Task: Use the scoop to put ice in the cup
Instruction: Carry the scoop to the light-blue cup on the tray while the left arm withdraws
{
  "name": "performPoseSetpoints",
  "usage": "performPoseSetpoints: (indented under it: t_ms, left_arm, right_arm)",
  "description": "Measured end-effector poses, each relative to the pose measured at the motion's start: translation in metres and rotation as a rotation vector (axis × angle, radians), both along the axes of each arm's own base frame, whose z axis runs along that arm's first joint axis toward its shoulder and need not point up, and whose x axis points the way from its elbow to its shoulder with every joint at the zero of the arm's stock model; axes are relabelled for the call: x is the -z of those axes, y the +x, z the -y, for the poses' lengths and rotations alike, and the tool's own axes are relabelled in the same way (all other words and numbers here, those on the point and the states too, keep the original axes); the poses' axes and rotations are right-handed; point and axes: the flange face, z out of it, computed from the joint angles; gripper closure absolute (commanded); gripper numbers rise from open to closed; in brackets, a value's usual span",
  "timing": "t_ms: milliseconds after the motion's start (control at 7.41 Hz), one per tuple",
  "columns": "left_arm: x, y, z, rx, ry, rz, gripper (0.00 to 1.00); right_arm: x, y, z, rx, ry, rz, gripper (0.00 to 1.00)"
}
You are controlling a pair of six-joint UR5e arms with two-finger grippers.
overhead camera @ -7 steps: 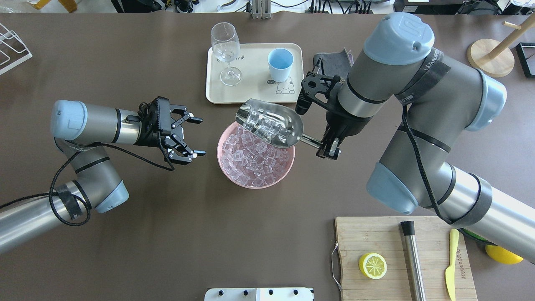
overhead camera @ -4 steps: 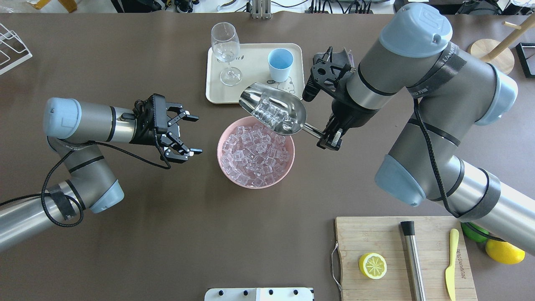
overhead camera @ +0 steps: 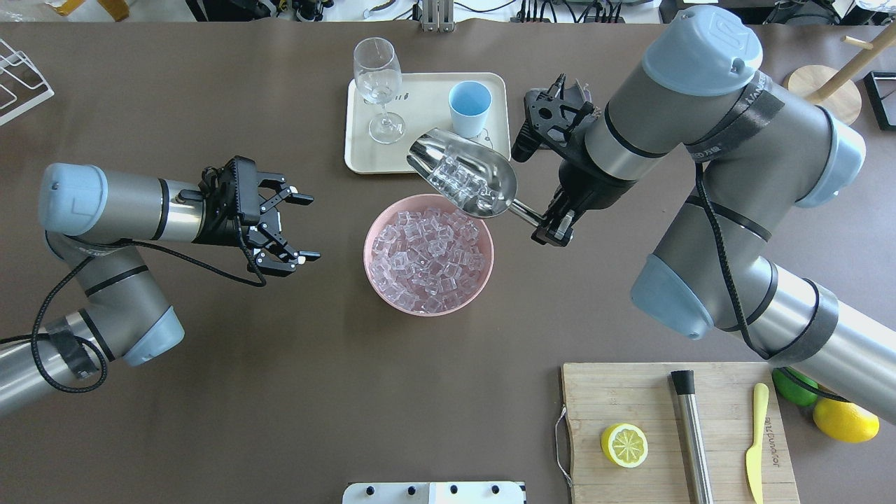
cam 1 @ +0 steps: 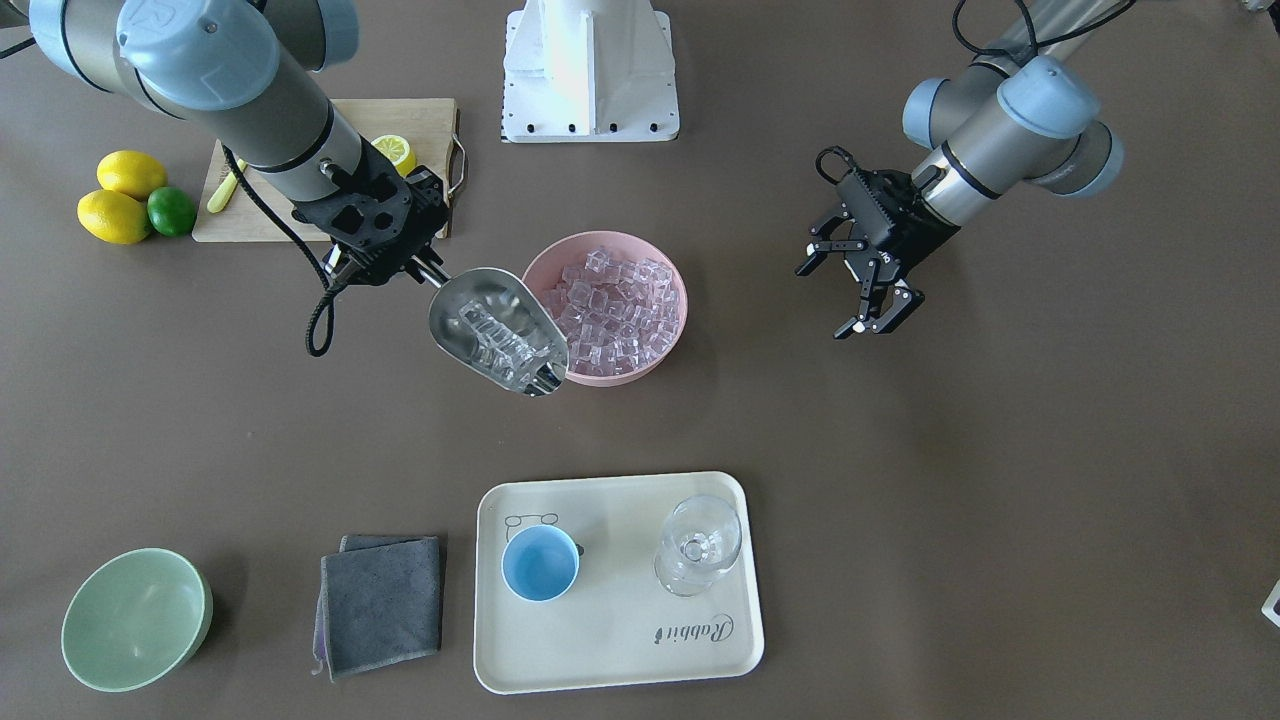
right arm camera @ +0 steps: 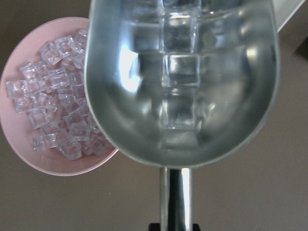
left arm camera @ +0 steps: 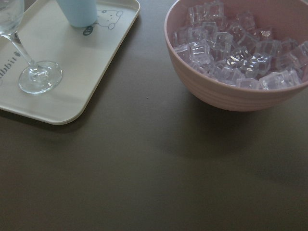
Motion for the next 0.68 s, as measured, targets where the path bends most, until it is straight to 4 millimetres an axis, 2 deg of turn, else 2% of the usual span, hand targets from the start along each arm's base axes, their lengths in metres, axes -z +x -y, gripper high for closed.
performPoseSetpoints:
  t_ms: [135,270,675]
  left_arm:
    - [-0.007,-0.028,-0.005,0.014,-0.046,0.043,0.02]
    - [-0.022,-0.062,-0.001,0.014,-0.124,0.088,0.02]
    - [-0.084,-0.158,0.014,-0.001,-0.458,0.170,0.02]
  right_arm:
    - [-0.004,0.010,0.008,-0.052,-0.096,-0.044,1.00]
    - [-0.004,0.016,0.014,-0.116,-0.199,-0.083,1.00]
    - [-0.013,0.014,0.026,-0.258,-0.444,-0.147,1.00]
